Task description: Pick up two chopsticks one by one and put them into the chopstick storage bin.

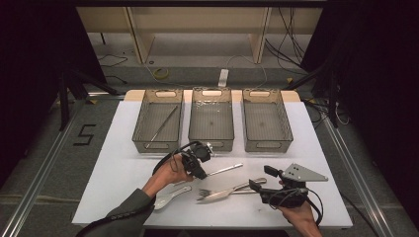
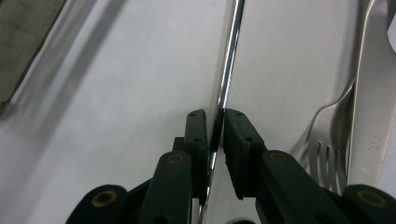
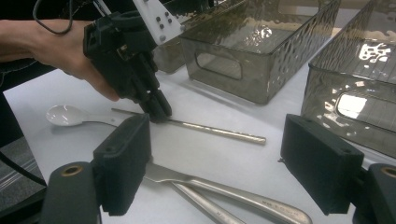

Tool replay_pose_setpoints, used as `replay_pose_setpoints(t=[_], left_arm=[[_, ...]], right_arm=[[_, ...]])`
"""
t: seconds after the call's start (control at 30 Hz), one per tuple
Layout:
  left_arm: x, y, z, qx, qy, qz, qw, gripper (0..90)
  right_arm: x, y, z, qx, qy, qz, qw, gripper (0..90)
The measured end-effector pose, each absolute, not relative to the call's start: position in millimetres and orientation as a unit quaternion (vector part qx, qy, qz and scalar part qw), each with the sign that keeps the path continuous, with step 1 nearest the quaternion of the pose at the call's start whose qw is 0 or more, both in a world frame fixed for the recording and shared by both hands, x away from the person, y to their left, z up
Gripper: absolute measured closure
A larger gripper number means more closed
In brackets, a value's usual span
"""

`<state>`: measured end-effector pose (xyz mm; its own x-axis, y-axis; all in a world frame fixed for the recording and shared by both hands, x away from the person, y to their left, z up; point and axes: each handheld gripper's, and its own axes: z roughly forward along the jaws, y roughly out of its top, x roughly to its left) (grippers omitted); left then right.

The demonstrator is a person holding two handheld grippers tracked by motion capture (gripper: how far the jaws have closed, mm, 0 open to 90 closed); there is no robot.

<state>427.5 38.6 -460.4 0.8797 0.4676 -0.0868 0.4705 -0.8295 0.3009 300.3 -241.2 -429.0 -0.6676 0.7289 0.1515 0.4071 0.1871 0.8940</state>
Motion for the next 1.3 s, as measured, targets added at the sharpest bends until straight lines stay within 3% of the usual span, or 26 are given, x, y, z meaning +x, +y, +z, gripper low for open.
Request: replay_pose_setpoints(t=[0.83,1.3], left_arm=[[421.5,35.1,-460.0,0.967,0.207,0.018,0.151,85.7],[419.3,32.4,-454.4,0.961,0.217,0.025,0.17,86.0]], right_arm=[[300.2,-240.4,-429.4,0.375,0.756,0.512,0.158,25.6],[300.0,-241.0,-429.0,0.377,0.755,0.513,0.158,25.6]])
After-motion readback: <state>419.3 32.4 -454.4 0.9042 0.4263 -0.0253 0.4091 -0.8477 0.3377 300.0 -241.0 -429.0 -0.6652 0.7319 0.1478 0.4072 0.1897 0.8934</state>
